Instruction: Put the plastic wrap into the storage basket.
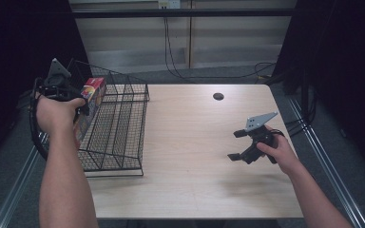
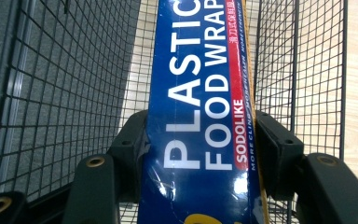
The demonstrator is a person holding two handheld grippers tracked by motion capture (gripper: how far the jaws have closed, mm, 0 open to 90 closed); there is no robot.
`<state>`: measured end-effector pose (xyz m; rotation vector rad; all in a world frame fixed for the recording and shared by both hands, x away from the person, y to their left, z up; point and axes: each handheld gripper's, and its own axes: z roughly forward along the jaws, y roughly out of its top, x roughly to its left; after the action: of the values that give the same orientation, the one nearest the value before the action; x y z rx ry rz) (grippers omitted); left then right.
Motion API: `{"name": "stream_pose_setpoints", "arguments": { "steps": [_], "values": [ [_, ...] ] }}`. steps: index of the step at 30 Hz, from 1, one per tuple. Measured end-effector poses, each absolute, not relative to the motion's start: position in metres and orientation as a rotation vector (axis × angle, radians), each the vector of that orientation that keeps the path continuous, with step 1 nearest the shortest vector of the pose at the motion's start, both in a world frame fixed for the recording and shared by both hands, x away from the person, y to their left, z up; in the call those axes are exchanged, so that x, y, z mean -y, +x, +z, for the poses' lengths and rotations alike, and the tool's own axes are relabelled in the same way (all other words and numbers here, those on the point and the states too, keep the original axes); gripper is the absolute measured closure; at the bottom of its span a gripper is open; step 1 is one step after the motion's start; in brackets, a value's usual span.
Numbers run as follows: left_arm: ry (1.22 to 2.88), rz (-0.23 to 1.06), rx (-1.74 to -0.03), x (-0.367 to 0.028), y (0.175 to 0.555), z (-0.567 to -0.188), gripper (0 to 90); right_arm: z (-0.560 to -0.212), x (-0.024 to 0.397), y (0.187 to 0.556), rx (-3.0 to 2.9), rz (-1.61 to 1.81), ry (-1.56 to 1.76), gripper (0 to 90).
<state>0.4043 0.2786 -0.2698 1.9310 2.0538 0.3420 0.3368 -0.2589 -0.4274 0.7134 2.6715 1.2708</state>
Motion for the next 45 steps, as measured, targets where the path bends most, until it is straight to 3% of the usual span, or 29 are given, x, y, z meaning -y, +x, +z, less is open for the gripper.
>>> {"name": "stream_pose_setpoints", "arguments": {
  "steps": [33,43,45],
  "values": [
    [1.978,0.282,-2.085,-0.276,0.407,-0.284,42.1,-0.426,0.259,0.336,-2.667,1.27,0.709,2.0],
    [1.919,0.316,-2.079,-0.278,0.408,-0.283,40.6,-0.428,0.262,0.337,-2.67,1.266,0.72,2.0],
    [1.926,0.274,-2.077,-0.279,0.406,-0.283,40.5,-0.427,0.261,0.337,-2.665,1.271,0.723,2.0]
  ]
}}
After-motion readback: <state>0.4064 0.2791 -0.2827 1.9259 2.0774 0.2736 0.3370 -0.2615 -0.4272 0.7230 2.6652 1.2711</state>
